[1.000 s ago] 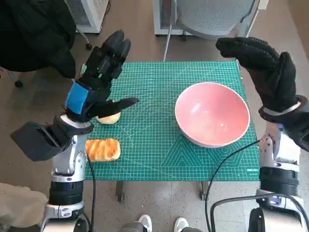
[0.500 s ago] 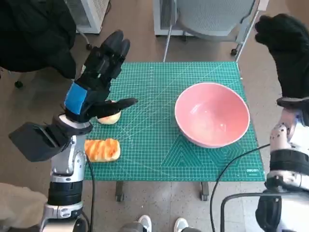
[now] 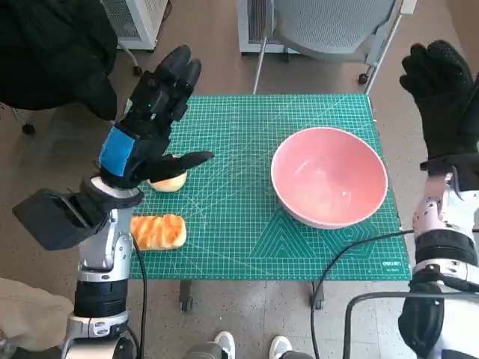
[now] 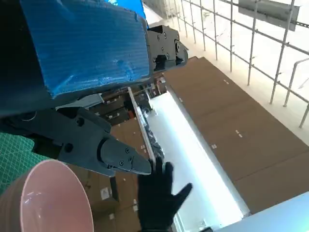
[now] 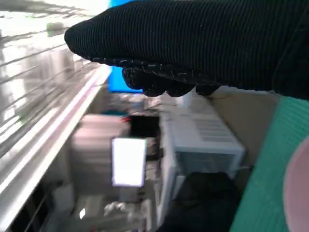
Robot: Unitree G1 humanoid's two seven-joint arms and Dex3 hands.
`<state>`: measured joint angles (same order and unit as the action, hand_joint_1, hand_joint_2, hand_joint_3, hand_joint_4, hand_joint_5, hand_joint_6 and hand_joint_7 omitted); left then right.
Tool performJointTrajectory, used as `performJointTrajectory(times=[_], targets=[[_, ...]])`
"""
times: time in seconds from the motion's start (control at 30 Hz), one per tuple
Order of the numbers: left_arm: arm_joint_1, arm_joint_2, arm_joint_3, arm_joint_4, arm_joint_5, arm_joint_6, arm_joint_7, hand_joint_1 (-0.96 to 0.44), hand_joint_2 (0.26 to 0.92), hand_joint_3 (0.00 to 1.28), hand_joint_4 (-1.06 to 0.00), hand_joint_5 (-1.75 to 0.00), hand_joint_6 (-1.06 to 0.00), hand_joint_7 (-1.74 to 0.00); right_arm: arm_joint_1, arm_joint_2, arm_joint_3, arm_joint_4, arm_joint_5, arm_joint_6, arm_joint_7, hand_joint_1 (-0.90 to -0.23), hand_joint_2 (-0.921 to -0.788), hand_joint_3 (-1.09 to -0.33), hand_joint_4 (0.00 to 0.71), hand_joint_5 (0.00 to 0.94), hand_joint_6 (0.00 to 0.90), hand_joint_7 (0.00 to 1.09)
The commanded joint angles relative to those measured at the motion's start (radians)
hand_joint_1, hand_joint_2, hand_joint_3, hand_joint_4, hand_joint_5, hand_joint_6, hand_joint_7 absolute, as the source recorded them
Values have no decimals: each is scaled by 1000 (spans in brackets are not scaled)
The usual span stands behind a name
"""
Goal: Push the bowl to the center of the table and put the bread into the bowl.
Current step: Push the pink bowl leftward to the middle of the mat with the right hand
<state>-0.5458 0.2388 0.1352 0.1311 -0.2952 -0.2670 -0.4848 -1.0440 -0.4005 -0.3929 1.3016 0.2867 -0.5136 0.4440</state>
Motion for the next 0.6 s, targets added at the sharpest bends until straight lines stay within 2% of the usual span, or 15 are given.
performJointTrajectory(times=[0.03, 0.13, 0.37, 0.5, 0.6], targets=[[15, 12, 8, -27, -9, 9, 2, -315, 906, 5, -58, -3, 1, -316, 44, -1, -7, 26, -24, 63, -60, -774, -921, -885, 265, 23, 352, 47], [21, 14, 10, -32, -8, 9, 3, -309, 907, 5, -57, -2, 1, -315, 59, 14, -13, 32, -34, 94, -96, -773, -921, -875, 289, 30, 369, 54], [27, 15, 11, -34, -7, 6, 1, -308, 907, 4, -58, -2, 1, -315, 72, 25, -10, 33, -47, 121, -129, -745, -921, -871, 319, 34, 392, 62], [32, 18, 13, -38, -9, 5, -1, -306, 907, 4, -58, -2, 1, -316, 76, 32, -3, 35, -67, 136, -160, -732, -921, -881, 335, 34, 406, 67], [33, 18, 12, -38, -9, 5, -2, -305, 908, 5, -58, -2, 1, -316, 77, 37, -2, 35, -78, 143, -169, -754, -921, -887, 343, 32, 417, 70]])
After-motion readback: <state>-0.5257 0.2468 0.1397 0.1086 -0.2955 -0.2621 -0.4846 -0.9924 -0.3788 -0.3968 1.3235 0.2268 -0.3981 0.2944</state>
